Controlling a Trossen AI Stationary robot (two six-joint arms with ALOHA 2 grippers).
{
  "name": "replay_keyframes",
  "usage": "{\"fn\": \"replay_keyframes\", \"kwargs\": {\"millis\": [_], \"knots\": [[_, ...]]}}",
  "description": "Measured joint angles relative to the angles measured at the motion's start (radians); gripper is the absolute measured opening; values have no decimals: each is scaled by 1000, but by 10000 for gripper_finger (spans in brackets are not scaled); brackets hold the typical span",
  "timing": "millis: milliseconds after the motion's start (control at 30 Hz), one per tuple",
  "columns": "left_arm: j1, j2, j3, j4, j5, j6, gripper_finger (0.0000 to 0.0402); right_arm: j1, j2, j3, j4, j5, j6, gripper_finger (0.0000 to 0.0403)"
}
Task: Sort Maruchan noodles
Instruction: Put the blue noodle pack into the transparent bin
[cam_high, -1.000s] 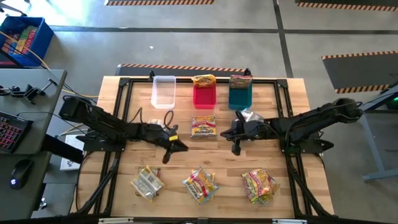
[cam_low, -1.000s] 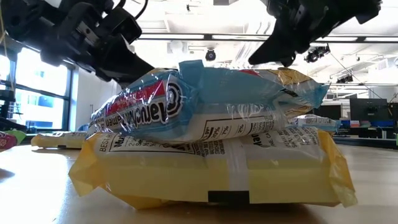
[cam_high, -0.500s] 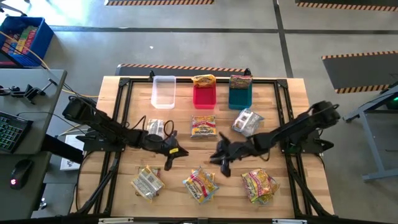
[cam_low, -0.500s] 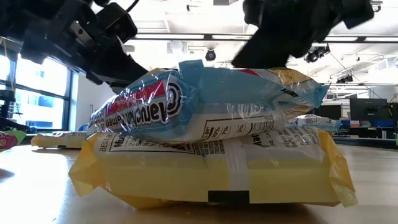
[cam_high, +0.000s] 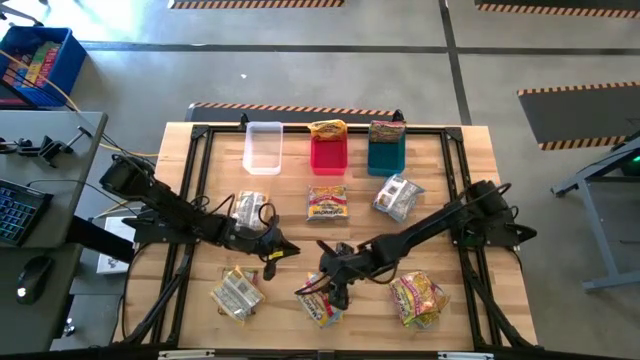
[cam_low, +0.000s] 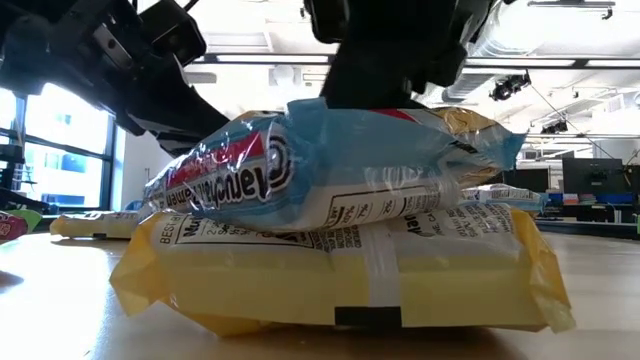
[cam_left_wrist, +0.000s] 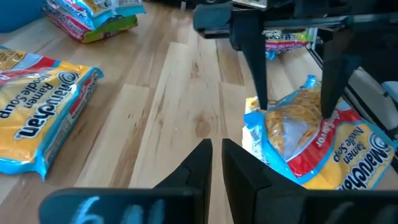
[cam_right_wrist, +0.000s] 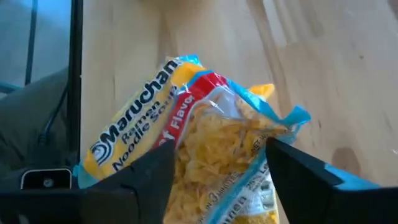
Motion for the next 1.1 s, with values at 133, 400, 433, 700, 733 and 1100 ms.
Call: {"fn": "replay_keyframes", "kwargs": {"millis": [133,400,433,700,733,1100], "knots": [[-17,0,0,3,-4,-12,26,-7,12,5,-5,1,8,225],[-69,0,0,0,-88,-22,25,-26,12,5,-14,49,9,155],[-77,0,0,0,-104,-19,25,-30,12,5,-13,50,7,142],[-136,-13,-2,0,-246,-68,20,-51,11,5,-9,55,-98,47],[-141,-18,-2,2,-261,-72,16,-56,10,5,-10,57,-121,35],[-126,-160,-149,88,-414,-119,1,-124,7,4,42,176,-304,1]]}}
